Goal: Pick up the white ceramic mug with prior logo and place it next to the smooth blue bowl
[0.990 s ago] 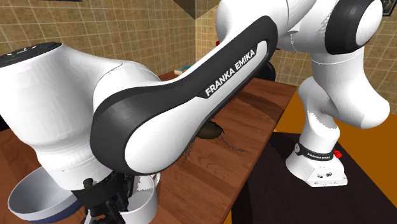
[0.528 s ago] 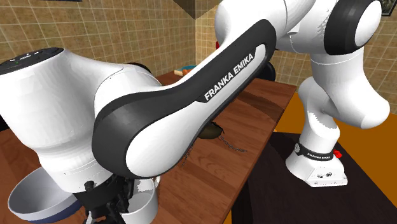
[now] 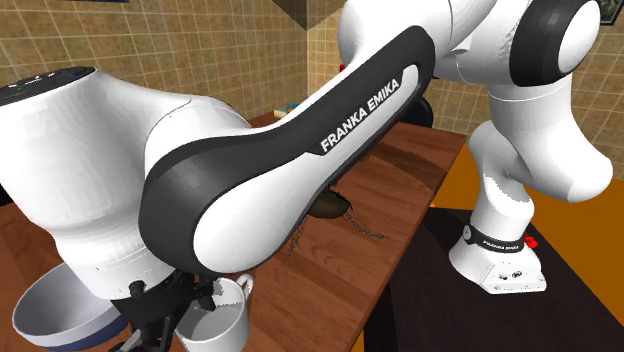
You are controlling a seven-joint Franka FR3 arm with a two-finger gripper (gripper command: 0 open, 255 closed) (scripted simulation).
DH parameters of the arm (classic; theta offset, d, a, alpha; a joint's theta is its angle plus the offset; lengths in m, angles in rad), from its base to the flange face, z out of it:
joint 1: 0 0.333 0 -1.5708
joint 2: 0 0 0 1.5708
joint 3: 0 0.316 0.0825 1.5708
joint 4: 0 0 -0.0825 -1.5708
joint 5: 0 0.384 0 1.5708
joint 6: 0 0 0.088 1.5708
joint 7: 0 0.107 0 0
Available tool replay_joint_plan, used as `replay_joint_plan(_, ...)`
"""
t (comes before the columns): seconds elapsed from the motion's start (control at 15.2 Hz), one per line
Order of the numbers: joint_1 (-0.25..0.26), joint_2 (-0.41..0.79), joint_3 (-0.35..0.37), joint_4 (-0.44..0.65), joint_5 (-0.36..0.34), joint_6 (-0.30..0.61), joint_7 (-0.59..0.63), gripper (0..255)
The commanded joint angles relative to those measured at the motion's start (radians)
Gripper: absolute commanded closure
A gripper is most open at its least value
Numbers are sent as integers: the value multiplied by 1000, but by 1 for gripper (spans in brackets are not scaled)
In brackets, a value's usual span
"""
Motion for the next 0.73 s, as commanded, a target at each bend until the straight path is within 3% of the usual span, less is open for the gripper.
replay_joint_plan(0.0,1,-14,2,32,3,-46,-2,0)
replay_joint_plan(0.13,3,-21,3,80,5,-101,-4,0)
replay_joint_plan(0.66,3,-21,3,80,5,-101,-4,0)
